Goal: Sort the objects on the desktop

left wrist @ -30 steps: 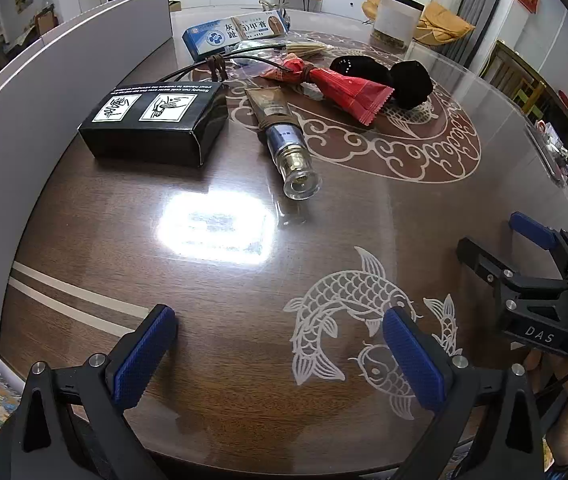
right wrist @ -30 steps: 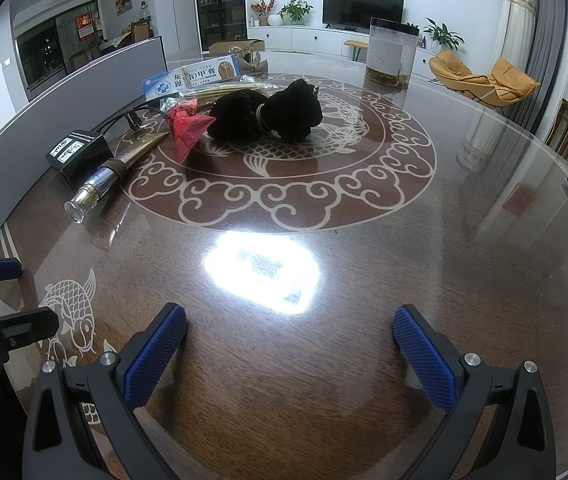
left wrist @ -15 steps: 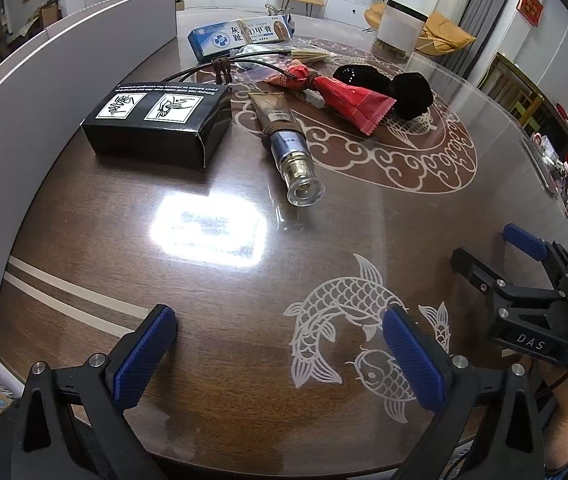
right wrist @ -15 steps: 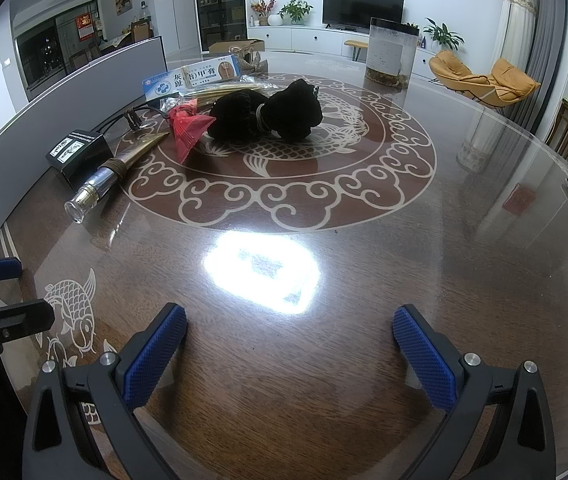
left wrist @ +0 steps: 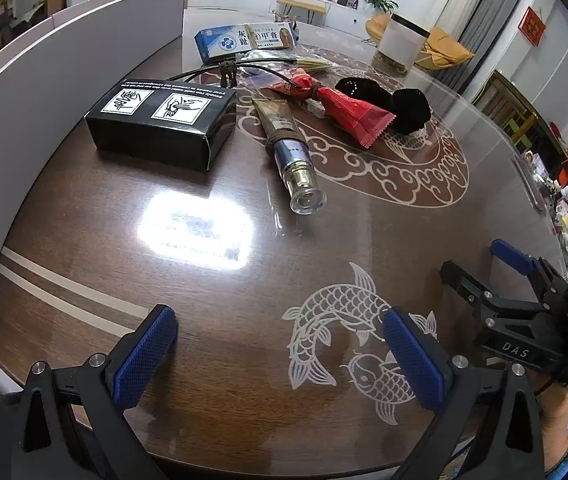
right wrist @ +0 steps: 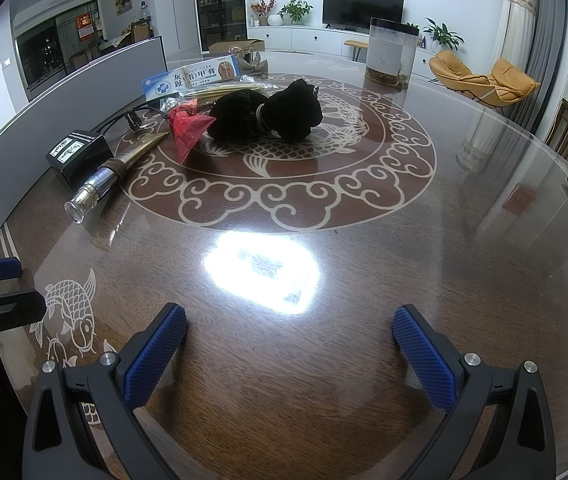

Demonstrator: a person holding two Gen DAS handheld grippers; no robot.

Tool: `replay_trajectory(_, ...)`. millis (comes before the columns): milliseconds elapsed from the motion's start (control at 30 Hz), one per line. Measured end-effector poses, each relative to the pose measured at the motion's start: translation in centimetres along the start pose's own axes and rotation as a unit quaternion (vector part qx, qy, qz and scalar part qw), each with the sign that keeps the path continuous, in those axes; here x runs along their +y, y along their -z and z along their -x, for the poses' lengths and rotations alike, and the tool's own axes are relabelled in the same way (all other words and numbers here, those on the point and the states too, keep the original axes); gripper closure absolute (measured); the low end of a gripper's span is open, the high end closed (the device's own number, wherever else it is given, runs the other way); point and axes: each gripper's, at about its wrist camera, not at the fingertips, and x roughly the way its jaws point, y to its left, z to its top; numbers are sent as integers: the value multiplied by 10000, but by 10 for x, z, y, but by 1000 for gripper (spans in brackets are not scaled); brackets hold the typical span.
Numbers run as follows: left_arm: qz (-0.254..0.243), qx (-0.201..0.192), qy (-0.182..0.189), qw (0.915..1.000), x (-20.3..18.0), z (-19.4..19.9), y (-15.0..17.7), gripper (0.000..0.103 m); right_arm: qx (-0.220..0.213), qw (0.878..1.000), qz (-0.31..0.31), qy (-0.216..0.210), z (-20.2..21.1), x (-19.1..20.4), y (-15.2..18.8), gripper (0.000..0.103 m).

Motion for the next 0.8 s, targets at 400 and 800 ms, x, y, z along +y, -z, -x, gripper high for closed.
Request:
replay_trajectory(400, -175, 56, -229, 9996, -7, -3, 0, 0, 0, 10000, -2, 0, 0, 0, 0, 0)
replay_trajectory(800, -313, 112, -866, 9957, -14, -12, -1, 0, -8, 10000, -20, -22, 0, 1, -1, 0)
